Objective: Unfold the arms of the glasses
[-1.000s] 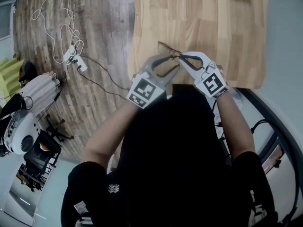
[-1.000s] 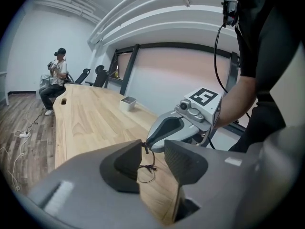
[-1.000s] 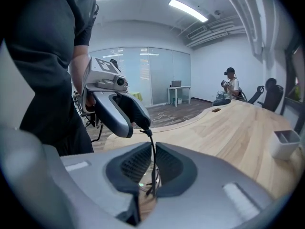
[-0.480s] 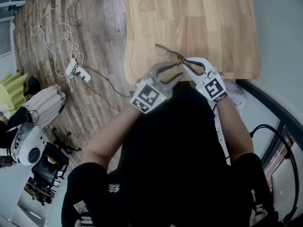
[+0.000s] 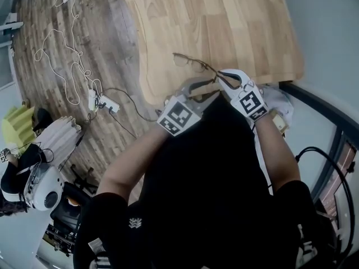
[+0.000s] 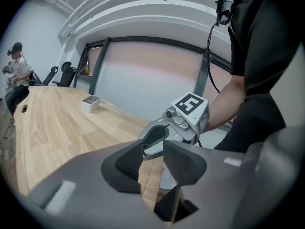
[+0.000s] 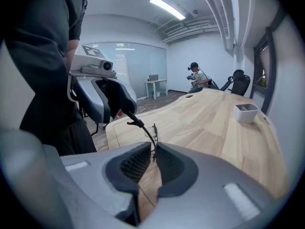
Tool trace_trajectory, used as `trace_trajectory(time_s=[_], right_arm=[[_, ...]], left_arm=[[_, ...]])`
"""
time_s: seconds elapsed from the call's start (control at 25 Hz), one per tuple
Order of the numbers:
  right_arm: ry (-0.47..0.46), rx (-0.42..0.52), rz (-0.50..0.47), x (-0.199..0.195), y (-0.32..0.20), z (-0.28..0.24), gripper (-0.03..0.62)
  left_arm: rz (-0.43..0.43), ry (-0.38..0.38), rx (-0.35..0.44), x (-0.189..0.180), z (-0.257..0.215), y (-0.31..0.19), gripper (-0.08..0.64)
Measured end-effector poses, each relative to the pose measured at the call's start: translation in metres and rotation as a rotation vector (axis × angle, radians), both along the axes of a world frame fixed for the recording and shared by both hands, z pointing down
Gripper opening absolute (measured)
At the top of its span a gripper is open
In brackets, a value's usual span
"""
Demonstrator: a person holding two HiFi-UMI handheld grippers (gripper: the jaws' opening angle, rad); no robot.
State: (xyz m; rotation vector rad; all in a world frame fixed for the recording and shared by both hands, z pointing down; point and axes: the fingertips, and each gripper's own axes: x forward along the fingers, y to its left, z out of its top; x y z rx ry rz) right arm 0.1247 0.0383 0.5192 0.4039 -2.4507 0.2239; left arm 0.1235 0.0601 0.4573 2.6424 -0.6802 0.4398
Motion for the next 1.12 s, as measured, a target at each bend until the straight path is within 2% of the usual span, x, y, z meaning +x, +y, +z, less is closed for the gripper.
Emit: trace_trajectory(time_s=[0.24,0.6,0.88,1.12], right_arm=[[0.034,0.0,0.012,0.006,0.001,0.013,0.028],[0.058,-0.006,0.003,-0.002,-0.018,0.029,0.055],[0.059,-0.004,-0.021,-0.008,-0.057,0.035,0.055],[0.101,0.06,-0.088,-0.015,-0.107,0.037,0.055]], left_arm=[[0.042,0.007,-0.016,0.01,0.004,-0.001,0.141],[0.005,-0.01,-0.032,-0.004,0.006,-0.014,0.141],[-0.09,-0.048,-0.085,-0.032,0.023,-0.028,0.141],[-0.217,-0.087,-0.111,-0.066,0.026,-0.048,0.141]])
